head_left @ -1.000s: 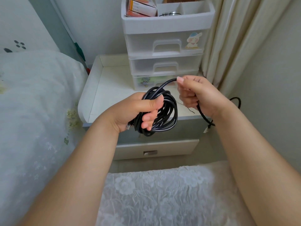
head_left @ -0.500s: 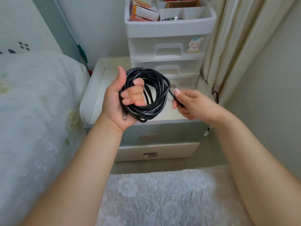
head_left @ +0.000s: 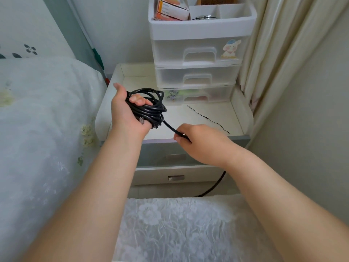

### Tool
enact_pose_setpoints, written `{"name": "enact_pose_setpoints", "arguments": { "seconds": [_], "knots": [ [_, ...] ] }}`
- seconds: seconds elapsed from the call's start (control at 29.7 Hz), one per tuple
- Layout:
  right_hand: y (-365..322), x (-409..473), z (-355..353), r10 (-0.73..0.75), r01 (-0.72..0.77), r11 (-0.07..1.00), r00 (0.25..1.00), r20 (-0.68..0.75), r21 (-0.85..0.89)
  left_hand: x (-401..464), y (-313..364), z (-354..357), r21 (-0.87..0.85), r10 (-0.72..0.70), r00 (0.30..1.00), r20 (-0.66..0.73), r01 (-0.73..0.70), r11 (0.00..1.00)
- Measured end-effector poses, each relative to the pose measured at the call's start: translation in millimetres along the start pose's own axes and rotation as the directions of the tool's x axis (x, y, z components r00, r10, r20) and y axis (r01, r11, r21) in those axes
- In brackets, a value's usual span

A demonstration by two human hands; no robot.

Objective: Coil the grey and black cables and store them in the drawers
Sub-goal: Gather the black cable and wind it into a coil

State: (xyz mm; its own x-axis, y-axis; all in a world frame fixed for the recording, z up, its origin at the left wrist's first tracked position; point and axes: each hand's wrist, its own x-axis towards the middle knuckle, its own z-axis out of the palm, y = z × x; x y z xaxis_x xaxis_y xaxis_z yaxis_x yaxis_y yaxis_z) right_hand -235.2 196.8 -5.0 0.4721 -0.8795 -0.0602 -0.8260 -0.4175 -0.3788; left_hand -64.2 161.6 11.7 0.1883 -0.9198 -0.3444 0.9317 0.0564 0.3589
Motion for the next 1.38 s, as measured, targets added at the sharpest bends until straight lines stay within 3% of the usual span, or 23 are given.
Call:
{"name": "enact_pose_setpoints", "arguments": {
  "seconds": [0.17,0.3,0.4,0.54,0.67,0.81,0.88,0.98,1.04,1.11,1.25,1.38],
  "knots": [
    [-4.0,0.1,2.8,-0.053,0.054,0.997,0.999,0.005,-0.049,-9.9,-10.1,7.7,0.336,0.115,0.992,0.042,-0.123,0.934],
    [-0.9,-0.9,-5.0,-0.054,0.054,0.997,0.999,0.001,-0.055,-13.4,-17.8,6.6,0.601,0.234,0.963,0.131,-0.265,0.754],
    [-0.7,-0.8,-7.7,-0.065,0.058,0.991,0.996,-0.057,-0.121,-15.3,-25.8,6.9,0.735,0.310,0.920,0.238,-0.380,0.562],
    [-0.8,-1.0,-9.9,-0.106,0.092,0.987,0.989,-0.099,-0.130,-15.1,-34.2,4.1,0.856,0.310,0.851,0.423,-0.488,0.173],
    [5.6,-3.6,-17.7,-0.212,0.183,0.969,0.961,-0.177,-0.169,-16.2,-40.3,0.6,0.878,0.116,0.879,0.463,-0.436,-0.196],
    [7.8,-6.4,-26.9,-0.199,0.187,0.978,0.968,-0.152,-0.095,-14.6,-46.3,-1.6,0.811,-0.065,0.893,0.446,-0.433,-0.394],
    [10.8,-6.7,-32.0,-0.173,0.170,0.985,0.972,-0.161,-0.034,-16.6,-46.1,-3.0,0.807,-0.173,0.892,0.417,-0.451,-0.382],
    [21.2,-4.2,-41.1,-0.070,0.098,0.987,0.976,-0.204,0.131,-24.0,-42.3,-3.0,0.891,-0.409,0.859,0.308,-0.411,-0.192],
    [27.4,-3.5,-43.3,0.008,0.041,0.953,0.987,-0.162,0.299,-27.5,-38.9,-1.4,0.936,-0.528,0.804,0.275,-0.350,-0.046],
    [33.2,-1.9,-41.8,0.024,0.029,0.934,0.989,-0.146,0.357,-27.3,-35.3,-2.0,0.952,-0.610,0.745,0.269,-0.303,0.050],
    [45.2,0.1,-45.6,0.040,0.040,0.914,0.982,-0.186,0.405,-26.7,-22.5,-3.7,0.947,-0.748,0.604,0.276,-0.302,0.105],
    [66.9,2.4,-51.7,0.121,0.066,0.760,0.963,-0.241,0.647,-28.1,-14.0,-2.9,0.949,-0.745,0.595,0.301,-0.260,0.176]
  ]
}}
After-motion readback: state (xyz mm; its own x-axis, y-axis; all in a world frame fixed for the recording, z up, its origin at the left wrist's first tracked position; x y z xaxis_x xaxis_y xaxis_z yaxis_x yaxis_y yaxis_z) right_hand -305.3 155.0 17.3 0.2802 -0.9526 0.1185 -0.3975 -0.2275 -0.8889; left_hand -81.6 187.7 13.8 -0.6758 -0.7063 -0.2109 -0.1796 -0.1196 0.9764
